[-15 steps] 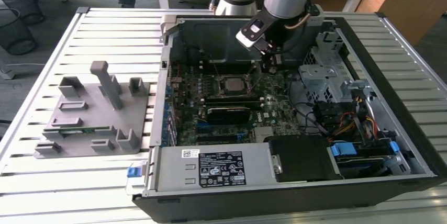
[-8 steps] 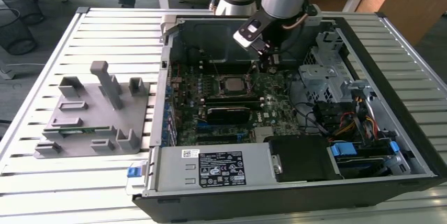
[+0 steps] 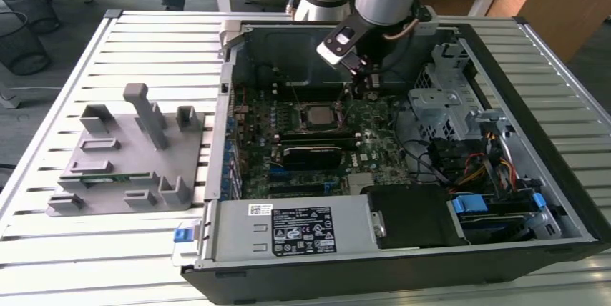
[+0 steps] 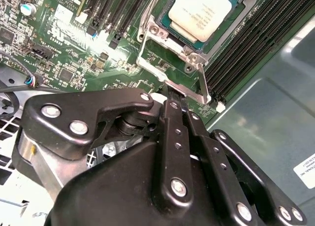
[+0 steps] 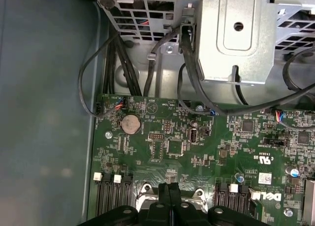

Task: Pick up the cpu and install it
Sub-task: 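Close the cpu cover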

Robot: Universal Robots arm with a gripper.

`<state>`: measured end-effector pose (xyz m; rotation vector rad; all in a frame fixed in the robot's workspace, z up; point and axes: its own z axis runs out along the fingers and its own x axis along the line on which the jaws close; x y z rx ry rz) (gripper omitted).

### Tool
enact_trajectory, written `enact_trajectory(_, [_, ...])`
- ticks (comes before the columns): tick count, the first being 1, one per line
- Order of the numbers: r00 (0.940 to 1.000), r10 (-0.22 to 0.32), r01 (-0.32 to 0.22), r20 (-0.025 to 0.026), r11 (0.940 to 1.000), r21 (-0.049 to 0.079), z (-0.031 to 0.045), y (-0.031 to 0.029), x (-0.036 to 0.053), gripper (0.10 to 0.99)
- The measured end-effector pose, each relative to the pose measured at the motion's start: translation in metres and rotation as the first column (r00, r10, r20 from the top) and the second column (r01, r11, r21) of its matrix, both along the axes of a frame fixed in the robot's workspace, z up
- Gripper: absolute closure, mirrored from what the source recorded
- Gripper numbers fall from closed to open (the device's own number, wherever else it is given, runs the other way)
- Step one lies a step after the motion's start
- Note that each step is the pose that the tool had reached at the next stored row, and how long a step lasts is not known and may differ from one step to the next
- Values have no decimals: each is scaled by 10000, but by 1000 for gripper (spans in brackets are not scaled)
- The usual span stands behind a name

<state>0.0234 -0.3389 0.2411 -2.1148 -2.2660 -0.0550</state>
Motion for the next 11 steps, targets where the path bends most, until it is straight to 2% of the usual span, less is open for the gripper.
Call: enact_trajectory(11, [10000,0,0,0,10000,0,-1,0,-88,980])
